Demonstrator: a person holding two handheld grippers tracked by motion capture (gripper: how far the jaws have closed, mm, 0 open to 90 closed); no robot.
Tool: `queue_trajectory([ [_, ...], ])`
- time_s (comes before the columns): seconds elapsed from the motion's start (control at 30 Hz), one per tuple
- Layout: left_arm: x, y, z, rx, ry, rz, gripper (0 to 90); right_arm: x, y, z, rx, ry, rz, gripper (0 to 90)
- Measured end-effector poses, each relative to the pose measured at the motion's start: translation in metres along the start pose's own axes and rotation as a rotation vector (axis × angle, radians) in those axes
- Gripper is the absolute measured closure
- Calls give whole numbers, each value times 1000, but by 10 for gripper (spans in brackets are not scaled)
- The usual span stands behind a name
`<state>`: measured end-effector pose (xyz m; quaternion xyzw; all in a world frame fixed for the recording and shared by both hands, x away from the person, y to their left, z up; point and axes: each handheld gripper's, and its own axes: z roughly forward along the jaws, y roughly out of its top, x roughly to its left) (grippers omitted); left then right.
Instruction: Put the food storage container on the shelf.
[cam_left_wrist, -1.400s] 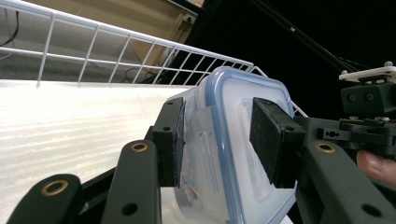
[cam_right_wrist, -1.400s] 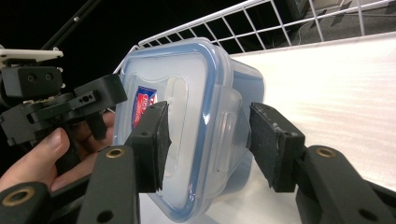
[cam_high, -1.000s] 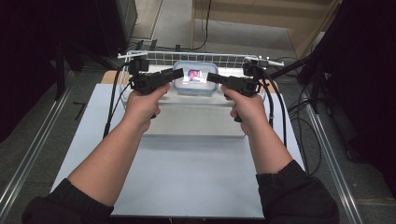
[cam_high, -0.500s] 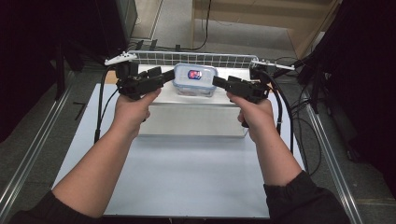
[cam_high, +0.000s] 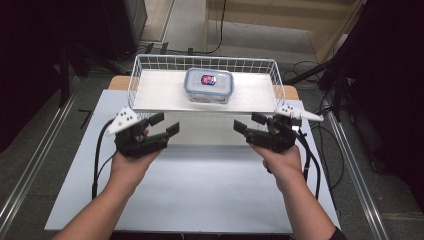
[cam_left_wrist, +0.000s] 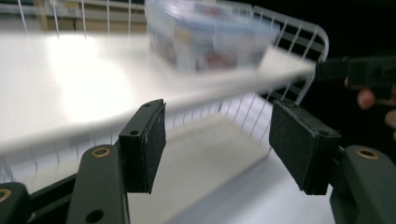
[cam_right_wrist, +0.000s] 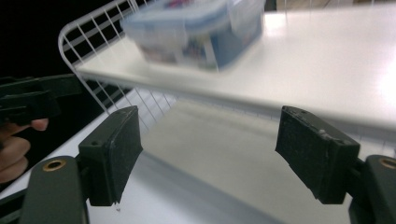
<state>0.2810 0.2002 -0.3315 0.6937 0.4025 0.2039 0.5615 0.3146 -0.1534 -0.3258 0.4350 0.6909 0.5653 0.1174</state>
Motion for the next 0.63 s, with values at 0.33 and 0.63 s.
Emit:
queue_trajectory([
  [0.33, 3, -87, -13, 81, 16, 43, 338, -5, -82, -8, -2, -54, -46, 207],
  [0.63, 17, -123, -16, 136, 55, 32, 277, -12, -132, -13, 29, -102, -102, 192],
])
